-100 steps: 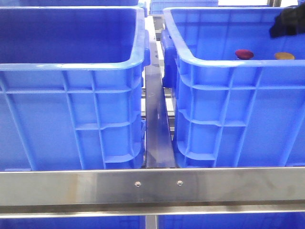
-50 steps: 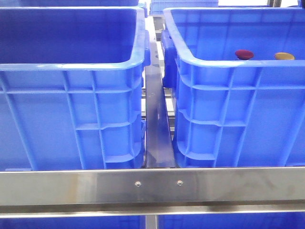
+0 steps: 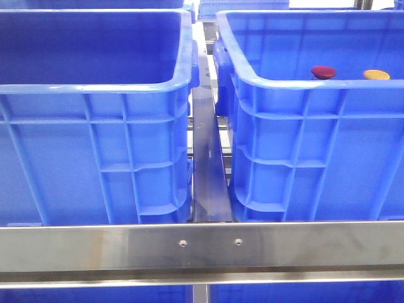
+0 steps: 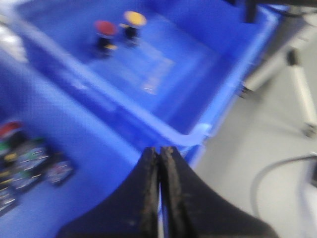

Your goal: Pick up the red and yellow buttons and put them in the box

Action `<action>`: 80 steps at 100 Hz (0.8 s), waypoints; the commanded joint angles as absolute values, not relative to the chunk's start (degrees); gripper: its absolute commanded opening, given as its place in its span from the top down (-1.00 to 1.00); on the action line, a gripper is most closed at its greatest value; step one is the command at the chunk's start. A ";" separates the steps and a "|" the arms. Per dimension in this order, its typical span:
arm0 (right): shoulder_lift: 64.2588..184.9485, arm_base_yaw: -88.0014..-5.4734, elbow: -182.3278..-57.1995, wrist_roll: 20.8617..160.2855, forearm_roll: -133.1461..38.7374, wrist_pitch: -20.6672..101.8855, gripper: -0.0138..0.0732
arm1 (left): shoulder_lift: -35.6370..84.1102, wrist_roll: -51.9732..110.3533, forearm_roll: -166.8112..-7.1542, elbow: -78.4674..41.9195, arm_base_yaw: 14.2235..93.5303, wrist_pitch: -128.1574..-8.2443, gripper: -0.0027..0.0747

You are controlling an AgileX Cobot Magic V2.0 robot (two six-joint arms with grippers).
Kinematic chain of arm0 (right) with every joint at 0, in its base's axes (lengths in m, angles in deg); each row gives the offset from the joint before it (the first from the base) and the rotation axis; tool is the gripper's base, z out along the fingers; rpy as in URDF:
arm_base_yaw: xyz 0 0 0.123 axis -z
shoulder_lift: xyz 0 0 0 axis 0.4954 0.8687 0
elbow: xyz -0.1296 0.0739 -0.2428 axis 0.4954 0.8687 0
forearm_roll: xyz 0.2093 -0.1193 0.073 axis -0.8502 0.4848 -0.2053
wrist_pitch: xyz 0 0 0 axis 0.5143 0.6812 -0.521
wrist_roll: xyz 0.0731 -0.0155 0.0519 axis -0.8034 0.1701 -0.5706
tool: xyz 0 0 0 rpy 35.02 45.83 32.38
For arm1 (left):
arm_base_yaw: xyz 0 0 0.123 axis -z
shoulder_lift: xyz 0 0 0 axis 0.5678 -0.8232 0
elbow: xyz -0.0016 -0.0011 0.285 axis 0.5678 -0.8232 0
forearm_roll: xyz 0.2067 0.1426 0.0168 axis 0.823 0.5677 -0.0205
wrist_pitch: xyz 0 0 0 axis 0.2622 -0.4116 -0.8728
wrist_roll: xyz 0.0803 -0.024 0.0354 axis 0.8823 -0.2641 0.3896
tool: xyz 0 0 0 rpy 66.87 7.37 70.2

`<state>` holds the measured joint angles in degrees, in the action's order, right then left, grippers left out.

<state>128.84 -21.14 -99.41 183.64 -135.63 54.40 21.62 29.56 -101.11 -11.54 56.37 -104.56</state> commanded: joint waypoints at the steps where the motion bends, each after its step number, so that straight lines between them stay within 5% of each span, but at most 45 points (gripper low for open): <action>1: 125.43 -20.59 -99.31 182.50 -142.05 58.74 0.84 | 26.87 26.97 -100.13 -13.60 56.69 -97.13 0.98; 80: 97.24 -20.59 -76.43 180.62 -142.05 63.08 0.84 | 60.83 26.87 -97.21 -41.06 56.69 -83.84 0.98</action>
<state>99.52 -21.14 -76.08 180.77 -134.88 60.98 59.62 27.54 -95.75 -40.99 56.37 -88.71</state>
